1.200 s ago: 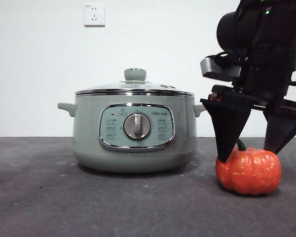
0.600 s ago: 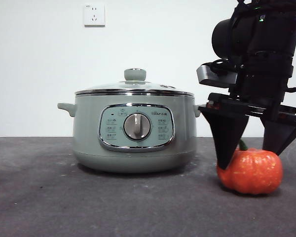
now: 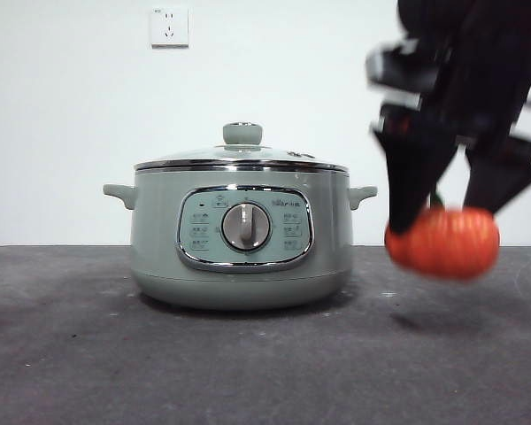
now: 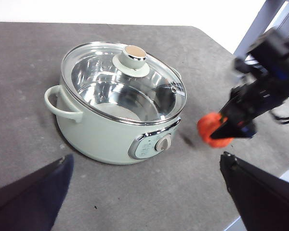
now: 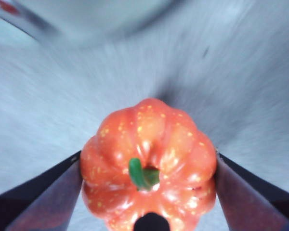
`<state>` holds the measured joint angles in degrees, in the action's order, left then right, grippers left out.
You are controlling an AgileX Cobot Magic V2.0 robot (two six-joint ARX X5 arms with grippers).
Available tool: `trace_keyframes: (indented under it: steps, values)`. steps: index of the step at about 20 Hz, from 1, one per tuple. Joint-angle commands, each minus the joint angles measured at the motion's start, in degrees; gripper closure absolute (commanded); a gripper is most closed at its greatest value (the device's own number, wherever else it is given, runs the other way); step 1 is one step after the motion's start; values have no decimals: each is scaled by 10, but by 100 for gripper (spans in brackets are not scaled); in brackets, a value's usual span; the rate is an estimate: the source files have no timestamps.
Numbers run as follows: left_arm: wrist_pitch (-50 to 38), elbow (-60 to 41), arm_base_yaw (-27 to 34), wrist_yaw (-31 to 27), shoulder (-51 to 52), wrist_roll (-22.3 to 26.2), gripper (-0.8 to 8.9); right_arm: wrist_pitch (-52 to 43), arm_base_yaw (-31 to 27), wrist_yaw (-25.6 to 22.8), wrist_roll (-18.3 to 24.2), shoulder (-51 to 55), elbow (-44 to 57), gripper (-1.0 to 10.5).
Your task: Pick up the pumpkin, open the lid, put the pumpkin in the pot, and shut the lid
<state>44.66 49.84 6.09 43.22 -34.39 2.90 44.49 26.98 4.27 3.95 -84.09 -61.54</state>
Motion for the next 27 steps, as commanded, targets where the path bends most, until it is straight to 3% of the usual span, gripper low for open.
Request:
trace_keyframes:
  steps: [1, 7, 12, 19, 27]
  values:
    - [-5, 14, -14, -2, -22, -1, 56, -2, 1, -2, -12, 66, -2, 957]
    - [-45, 109, -102, -62, -140, 2, 59, 1, 1, -2, -25, 227, -2, 957]
    - [-113, 181, -195, -129, -272, 9, 59, 1, 1, -2, -31, 302, -2, 957]
    - [-208, 270, -274, -208, -471, 22, 59, 1, 1, -1, -41, 332, -2, 957]
    - [-325, 293, -301, -259, -612, 34, 59, 1, 1, -2, -45, 332, -2, 957]
